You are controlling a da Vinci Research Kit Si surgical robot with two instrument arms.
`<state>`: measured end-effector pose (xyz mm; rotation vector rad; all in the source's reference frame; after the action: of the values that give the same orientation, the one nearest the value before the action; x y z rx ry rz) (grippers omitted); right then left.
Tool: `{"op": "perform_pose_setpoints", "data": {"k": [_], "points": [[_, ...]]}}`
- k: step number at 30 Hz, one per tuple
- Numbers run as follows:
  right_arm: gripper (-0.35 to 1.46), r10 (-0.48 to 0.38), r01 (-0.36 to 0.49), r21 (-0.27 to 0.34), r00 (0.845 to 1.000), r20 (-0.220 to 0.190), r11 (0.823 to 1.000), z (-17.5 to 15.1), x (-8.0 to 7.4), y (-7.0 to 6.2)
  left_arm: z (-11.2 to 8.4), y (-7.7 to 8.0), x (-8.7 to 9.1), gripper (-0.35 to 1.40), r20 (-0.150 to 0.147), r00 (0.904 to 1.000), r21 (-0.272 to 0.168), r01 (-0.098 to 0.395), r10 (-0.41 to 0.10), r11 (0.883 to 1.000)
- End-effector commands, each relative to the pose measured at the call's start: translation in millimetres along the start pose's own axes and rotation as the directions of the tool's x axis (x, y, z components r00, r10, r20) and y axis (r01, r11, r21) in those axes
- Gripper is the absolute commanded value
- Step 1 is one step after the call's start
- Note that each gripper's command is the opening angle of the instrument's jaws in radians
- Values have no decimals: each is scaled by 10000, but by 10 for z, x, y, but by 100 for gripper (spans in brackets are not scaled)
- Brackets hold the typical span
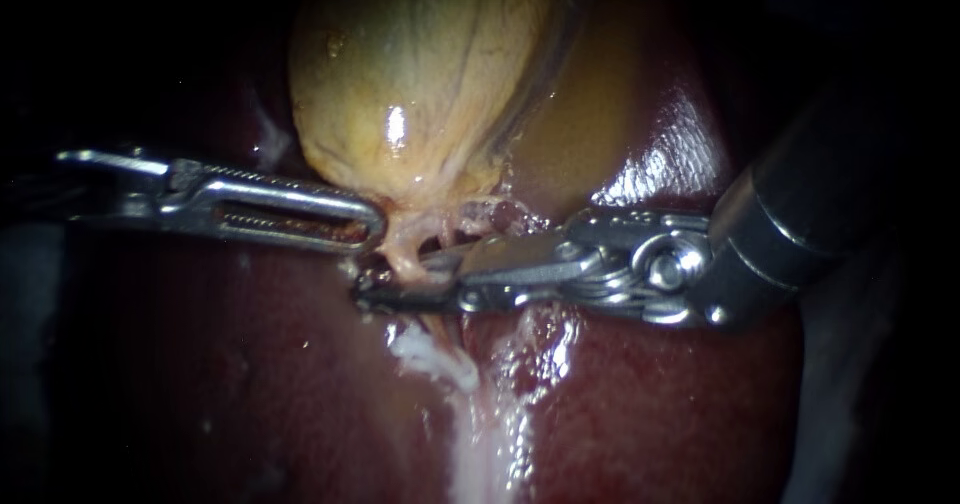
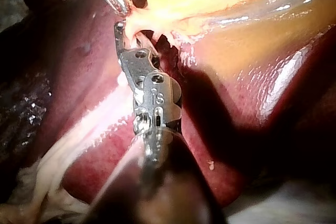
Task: Going back third clip left tube
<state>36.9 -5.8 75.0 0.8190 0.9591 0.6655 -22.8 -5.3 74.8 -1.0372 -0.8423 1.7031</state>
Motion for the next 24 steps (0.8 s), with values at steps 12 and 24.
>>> {"op": "perform_pose_setpoints", "data": {"k": [12, 24], "points": [[-35, -95, 95, 241, 10000, -20, 9997, 16, -10, 6, 0, -1, 0, -35, -24, 10000, 23, 1, -1, 10000], [-23, -90, 108, 717, 9996, -253, 9974, 25, -17, 12, -1, 0, 1, -35, -21, 10000, 19, 6, -6, 10000]]}}
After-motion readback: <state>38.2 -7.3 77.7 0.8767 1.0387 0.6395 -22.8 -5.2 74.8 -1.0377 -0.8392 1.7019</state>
